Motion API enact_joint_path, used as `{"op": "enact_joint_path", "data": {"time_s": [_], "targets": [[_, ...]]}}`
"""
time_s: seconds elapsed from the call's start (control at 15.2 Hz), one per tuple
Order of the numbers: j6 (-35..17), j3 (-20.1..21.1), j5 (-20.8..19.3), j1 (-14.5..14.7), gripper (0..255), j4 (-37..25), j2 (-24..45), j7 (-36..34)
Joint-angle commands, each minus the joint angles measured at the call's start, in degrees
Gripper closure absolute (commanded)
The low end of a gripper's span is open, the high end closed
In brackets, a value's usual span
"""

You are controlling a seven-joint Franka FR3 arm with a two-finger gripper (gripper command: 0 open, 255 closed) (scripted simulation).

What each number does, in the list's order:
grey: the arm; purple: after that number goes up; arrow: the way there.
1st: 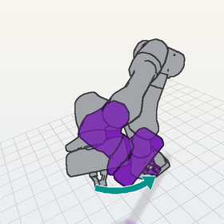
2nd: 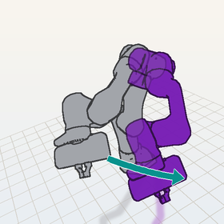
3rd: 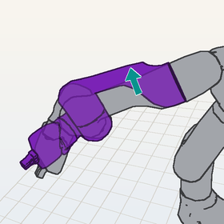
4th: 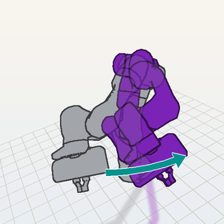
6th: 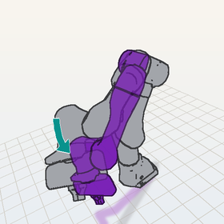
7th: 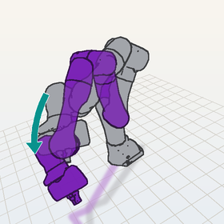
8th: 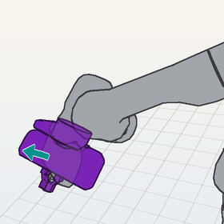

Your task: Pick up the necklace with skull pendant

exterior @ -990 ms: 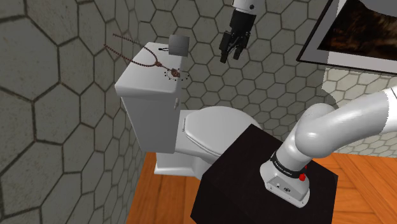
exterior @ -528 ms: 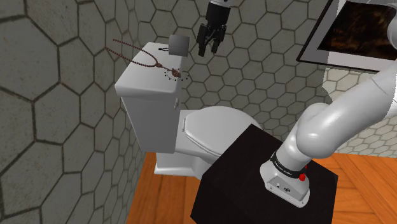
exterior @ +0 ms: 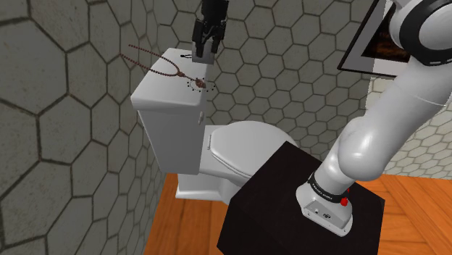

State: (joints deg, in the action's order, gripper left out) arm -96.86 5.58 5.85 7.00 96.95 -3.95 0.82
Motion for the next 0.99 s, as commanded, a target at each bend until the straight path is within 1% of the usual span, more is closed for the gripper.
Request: {"op": "enact_joint_path", "data": {"time_s": [0.0, 0.33, 0.79, 0.92], "targets": [[1.26, 0.88, -0.38, 0.82, 0, -6.58, 5.01, 0.12], [4.73, 2.6, -1.79, 2.91, 0, -21.93, 16.21, 0.72], [-1.36, 2.53, -1.49, 2.75, 0, -14.11, 14.51, 1.36], [-1.85, 2.52, -1.47, 2.74, 0, -13.53, 14.41, 1.41]]}}
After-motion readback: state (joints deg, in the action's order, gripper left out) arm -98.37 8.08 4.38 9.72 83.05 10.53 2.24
